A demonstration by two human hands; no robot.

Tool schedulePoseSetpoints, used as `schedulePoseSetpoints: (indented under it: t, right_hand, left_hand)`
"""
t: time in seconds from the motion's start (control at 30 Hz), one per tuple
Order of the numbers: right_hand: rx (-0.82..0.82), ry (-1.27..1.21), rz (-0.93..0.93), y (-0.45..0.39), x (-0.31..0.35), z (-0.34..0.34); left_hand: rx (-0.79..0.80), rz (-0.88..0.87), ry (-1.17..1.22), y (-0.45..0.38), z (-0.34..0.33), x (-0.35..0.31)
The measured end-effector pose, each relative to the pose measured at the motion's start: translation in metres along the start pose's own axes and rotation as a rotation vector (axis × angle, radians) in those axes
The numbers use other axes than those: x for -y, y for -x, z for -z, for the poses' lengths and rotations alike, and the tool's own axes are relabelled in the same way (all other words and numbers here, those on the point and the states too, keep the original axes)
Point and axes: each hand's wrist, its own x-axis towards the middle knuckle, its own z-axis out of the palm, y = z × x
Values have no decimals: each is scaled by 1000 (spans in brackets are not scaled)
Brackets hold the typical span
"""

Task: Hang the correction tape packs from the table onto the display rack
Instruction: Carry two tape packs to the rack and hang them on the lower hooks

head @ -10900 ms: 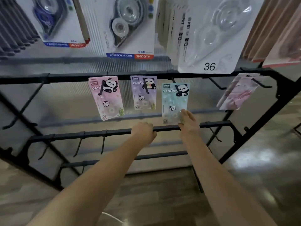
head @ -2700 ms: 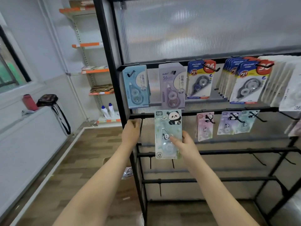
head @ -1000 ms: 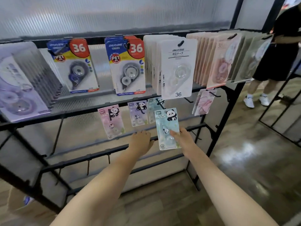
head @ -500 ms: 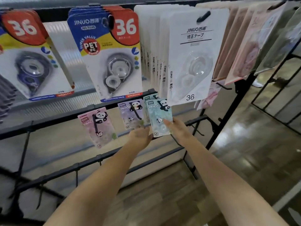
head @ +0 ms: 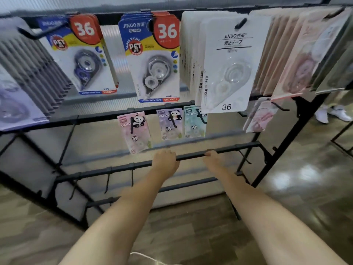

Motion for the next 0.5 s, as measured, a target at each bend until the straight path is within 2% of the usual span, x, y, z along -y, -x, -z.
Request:
schedulePoseSetpoints:
  t: [0.13,0.23,0.33,0.5]
  right_hand:
    - [103,482,366,47,4,-14]
    - [147,729,645,87,33,-31]
    - [136,835,902,137,74,-60]
    - [230,900,1224,251,150,-131]
  left_hand:
    - [48,86,-76,60,6,-5]
    - [50,204,-77,110,15,8]
    - [65,365,-56,170,30,39]
    - [35,683,-19,301,46,111]
